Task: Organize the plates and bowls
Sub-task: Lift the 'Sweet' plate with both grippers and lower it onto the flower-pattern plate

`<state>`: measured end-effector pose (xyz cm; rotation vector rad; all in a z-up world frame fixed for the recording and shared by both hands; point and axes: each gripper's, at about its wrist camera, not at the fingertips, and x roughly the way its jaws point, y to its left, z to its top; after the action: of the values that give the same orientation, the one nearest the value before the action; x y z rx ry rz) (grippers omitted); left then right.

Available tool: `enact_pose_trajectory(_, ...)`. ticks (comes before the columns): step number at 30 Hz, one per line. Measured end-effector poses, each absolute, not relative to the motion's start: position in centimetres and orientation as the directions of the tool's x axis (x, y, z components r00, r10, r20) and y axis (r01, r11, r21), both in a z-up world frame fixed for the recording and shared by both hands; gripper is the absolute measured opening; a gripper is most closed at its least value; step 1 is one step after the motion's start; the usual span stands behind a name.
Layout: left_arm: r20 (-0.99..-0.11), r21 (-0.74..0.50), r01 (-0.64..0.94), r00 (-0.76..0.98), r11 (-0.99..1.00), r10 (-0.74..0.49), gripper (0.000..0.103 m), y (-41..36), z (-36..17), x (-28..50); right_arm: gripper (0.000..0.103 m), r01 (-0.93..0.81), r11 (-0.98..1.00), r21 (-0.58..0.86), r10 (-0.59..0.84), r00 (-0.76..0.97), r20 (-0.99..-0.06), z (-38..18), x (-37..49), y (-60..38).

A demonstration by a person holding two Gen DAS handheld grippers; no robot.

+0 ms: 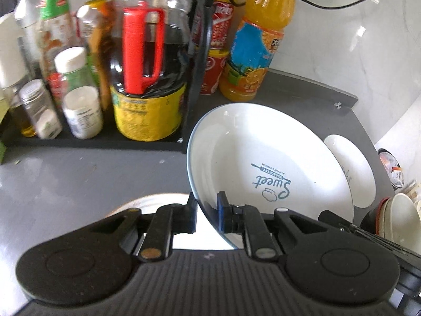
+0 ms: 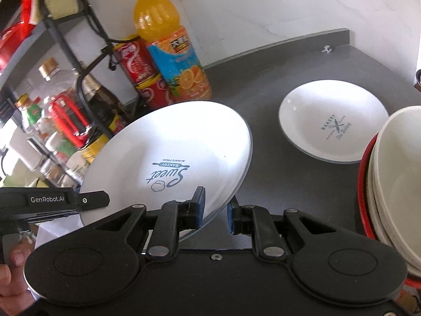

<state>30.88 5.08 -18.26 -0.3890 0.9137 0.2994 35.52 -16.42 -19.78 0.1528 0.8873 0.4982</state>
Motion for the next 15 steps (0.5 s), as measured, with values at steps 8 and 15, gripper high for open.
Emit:
enact_pose_trajectory(8,-0.814,-0.187,-0.472,0.566,0.861,0.133,0.013,4.8,-17.6,26.9,0.016,-0.398,0.843,0.361,0.527,0.484,-0.699,-19.6,33.3,-16.3)
enact_pose_trajectory(15,-0.826,-0.183,-0.535,0.538,0.825,0.166,0.013,4.9,-17.7,23.3,0.016,-0.454,0.820,0.349,0.549,0.450,-0.704,-20.7,30.6,-15.0)
